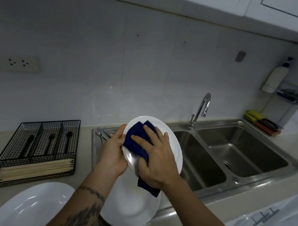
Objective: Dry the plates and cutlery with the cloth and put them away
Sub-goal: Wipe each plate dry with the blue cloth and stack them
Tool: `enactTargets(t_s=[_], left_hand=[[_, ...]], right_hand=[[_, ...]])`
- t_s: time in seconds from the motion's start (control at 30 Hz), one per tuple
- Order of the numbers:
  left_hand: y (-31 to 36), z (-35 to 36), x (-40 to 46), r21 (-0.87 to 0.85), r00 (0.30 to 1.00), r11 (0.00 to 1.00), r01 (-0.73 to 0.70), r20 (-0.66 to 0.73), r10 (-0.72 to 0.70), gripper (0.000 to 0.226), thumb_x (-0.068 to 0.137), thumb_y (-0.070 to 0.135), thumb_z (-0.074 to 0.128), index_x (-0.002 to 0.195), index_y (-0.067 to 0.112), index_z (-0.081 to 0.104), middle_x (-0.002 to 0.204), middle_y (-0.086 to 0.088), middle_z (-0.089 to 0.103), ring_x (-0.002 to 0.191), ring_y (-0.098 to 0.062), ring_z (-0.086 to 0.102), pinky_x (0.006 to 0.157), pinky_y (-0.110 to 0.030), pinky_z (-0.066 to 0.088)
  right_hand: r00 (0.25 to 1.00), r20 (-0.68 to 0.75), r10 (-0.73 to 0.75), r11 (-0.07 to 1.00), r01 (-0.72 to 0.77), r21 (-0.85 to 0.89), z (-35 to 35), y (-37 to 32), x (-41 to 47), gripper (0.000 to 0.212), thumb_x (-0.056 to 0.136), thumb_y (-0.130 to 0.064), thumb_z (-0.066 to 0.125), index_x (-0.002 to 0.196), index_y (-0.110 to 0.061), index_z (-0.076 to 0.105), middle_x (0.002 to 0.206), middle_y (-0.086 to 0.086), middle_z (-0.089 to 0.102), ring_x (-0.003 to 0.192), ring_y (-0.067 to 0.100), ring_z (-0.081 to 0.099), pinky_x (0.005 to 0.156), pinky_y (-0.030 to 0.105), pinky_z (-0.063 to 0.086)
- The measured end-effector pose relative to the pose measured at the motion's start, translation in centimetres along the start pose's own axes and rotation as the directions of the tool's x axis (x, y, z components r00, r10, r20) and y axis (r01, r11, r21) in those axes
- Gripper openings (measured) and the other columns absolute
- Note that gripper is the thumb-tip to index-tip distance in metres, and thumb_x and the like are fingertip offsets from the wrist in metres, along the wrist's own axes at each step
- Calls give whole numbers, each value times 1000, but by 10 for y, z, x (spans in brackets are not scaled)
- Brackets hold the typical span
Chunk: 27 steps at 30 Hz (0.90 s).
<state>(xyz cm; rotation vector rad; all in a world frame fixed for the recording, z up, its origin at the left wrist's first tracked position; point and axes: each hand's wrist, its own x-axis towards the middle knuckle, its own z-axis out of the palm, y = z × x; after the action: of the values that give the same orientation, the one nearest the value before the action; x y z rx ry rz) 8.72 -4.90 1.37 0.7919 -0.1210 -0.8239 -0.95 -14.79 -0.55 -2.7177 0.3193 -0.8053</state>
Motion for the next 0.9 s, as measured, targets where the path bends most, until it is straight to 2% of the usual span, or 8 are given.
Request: enactTargets(t_s=[0.17,0.27,0.33,0.47,0.57,0.7,0.77,0.9], left_hand=[[2,-12,-5,91,998,996,12,-70,-6,37,102,3,36,118,18,65,105,-9,73,87,-26,70,71,-39,55],[2,-25,-4,165,993,986,6,-115,13,40,100,6,41,128,24,64,124,-9,67,106,-31,65,75,-42,57],[3,-29,-2,190,992,982,-15,-120,38,41,99,6,42,126,26,66,124,-7,68,109,-31,66,77,-42,57],[7,-17,-1,168,997,985,-28,-60,39,40,102,7,40,122,29,65,113,-3,73,100,-24,71,78,-39,56],[14,-21,-1,196,993,979,-56,-88,75,39,100,6,44,126,27,64,120,-7,70,111,-30,65,95,-49,52],[22,-39,-4,231,990,971,-55,-113,83,37,99,4,46,121,26,66,116,-4,72,108,-28,66,97,-48,51],[24,-40,-5,264,993,963,-57,-82,82,38,99,2,45,121,25,67,114,-4,73,107,-29,66,96,-47,51],[23,-35,-7,339,992,938,-74,-68,103,39,98,2,46,110,29,71,106,1,75,98,-22,70,83,-38,55]], right_hand=[[967,33,251,950,-253,182,-4,16,16,65,78,-34,37,142,-32,44,152,-2,36,137,19,32,116,33,21],[909,54,413,873,-412,261,-9,27,14,69,76,-33,37,144,-28,41,150,3,38,135,24,36,113,34,26],[927,35,372,910,-372,182,-6,16,12,70,78,-37,35,147,-28,34,153,3,31,141,25,25,116,40,21],[996,-46,73,997,-73,9,3,-15,21,67,78,-41,34,144,-33,38,157,1,26,145,27,12,118,50,11],[987,-62,148,989,-148,2,-1,1,22,70,76,-41,32,146,-33,35,154,2,30,143,26,20,116,50,14],[911,-13,413,869,-390,305,-3,22,2,72,76,-30,36,148,-26,34,153,3,33,140,21,27,117,40,20],[929,-13,370,884,-347,314,-1,12,1,72,76,-29,37,148,-27,33,155,-1,28,142,16,21,117,35,16],[979,-66,194,972,-183,147,-3,4,11,70,76,-39,33,146,-32,36,155,-2,29,142,20,20,116,43,16]])
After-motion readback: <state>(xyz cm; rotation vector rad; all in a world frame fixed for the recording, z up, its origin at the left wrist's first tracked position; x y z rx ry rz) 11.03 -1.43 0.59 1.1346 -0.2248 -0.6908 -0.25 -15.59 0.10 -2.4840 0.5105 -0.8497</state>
